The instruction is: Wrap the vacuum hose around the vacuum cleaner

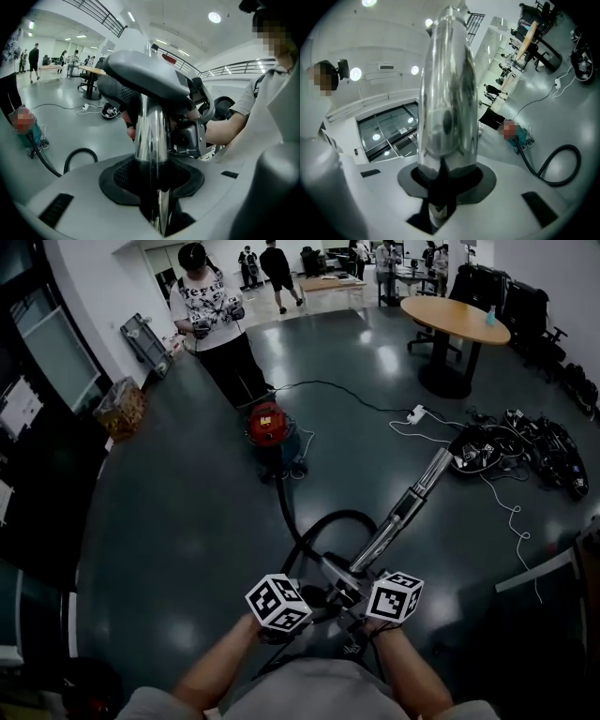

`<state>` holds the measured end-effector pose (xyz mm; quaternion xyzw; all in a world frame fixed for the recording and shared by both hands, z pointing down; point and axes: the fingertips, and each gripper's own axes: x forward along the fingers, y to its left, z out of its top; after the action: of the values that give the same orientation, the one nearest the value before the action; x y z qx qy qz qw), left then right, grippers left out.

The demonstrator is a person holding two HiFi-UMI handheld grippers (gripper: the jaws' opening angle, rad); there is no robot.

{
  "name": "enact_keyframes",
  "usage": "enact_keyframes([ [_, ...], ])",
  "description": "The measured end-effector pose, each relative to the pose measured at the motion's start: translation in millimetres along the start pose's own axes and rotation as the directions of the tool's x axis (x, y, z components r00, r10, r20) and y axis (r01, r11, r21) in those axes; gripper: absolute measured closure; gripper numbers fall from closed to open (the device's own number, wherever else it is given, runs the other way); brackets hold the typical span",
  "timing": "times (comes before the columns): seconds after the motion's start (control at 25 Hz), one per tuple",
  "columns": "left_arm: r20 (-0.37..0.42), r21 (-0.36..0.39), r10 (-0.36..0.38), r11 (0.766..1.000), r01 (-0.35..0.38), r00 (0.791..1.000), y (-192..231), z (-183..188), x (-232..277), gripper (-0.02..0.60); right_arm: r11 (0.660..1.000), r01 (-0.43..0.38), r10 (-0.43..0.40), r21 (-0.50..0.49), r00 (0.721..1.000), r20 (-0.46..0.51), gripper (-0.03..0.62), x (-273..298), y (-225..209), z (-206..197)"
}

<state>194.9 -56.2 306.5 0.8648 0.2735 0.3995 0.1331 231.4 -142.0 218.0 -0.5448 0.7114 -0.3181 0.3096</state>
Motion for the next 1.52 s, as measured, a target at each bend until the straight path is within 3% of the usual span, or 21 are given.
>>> enact_keyframes([
  [0.2,0.032,-0.003,0.034,0.999,-0.034,0.999,6,10,7,0.433,0.999,0.007,-0.008,-0.035,1.0,-0.021,0.517,1,-6,8],
  [0.52,0.006,0.144,0.088,0.986,-0.088,0.996,18,28,-2,0.419,0.995,0.07,-0.07,-0.074,0.998,-0.001,0.517,0,-17,41],
  [0.8,-0.007,0.204,0.052,0.978,-0.049,0.999,52,26,-47,0.403,0.964,0.219,-0.218,-0.151,0.976,0.026,0.519,12,-38,69],
  [1.04,0.016,0.278,0.082,0.957,-0.083,0.997,97,20,-83,0.403,0.925,0.304,-0.323,-0.228,0.945,-0.05,0.52,37,-60,65],
  [1.28,0.1,0.467,0.185,0.859,-0.21,0.978,129,45,-115,0.403,0.902,0.312,-0.373,-0.298,0.911,-0.175,0.522,85,-62,43],
  [1.52,0.247,0.628,0.26,0.691,-0.358,0.934,146,79,-159,0.404,0.898,0.275,-0.389,-0.343,0.86,-0.329,0.522,129,-63,11],
])
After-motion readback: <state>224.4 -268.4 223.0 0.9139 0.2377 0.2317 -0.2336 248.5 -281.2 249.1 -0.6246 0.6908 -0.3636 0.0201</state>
